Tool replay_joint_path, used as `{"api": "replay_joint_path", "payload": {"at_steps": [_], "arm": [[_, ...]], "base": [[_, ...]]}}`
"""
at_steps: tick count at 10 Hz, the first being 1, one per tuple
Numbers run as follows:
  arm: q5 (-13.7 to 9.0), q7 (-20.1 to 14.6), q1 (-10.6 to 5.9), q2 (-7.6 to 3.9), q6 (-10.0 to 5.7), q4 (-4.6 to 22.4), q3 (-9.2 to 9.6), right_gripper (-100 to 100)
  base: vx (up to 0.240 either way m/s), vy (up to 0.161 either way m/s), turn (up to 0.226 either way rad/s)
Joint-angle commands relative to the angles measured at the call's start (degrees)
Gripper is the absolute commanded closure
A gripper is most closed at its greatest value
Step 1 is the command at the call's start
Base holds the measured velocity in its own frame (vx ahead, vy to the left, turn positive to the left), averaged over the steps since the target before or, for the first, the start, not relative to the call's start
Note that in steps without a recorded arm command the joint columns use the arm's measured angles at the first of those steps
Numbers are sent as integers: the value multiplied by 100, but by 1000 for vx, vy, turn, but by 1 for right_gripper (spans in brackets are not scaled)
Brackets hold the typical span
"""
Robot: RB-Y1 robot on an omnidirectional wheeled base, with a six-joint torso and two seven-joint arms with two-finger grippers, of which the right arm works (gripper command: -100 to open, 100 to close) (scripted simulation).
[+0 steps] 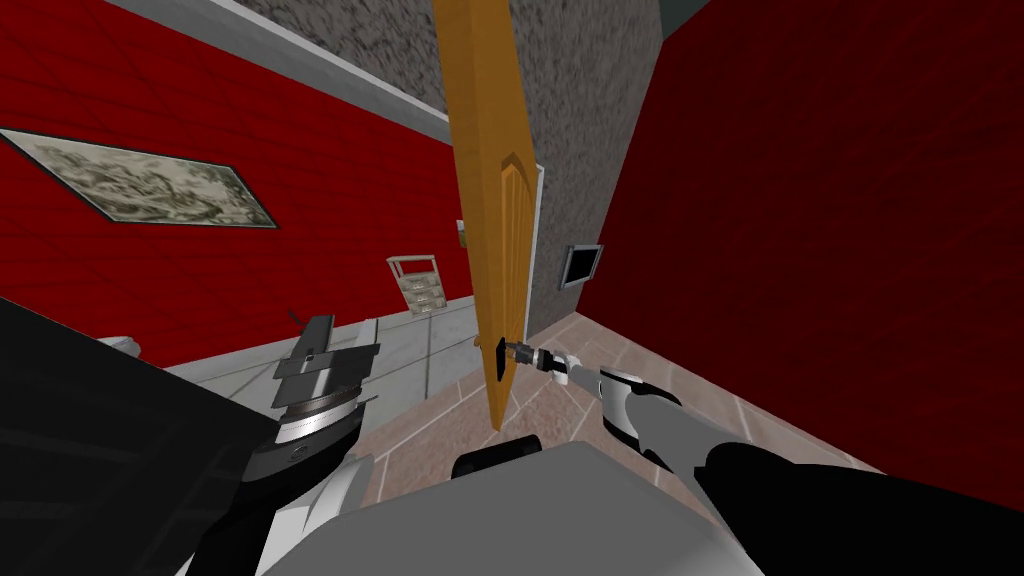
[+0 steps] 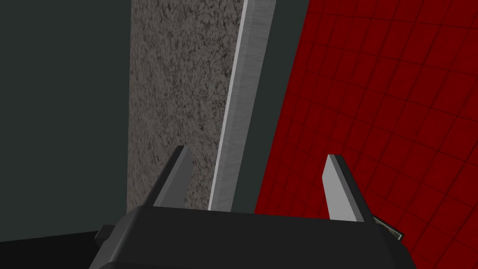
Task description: Pull the door open
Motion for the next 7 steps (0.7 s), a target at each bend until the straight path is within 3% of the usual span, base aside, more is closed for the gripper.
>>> {"api": "replay_joint_path", "payload": {"at_steps": [1, 7], "arm": [[17, -14, -29, 40, -28, 81, -10, 100], [73, -60, -125, 173, -122, 347, -43, 100]], "base": [[-66, -117, 138], [-87, -193, 137]]}}
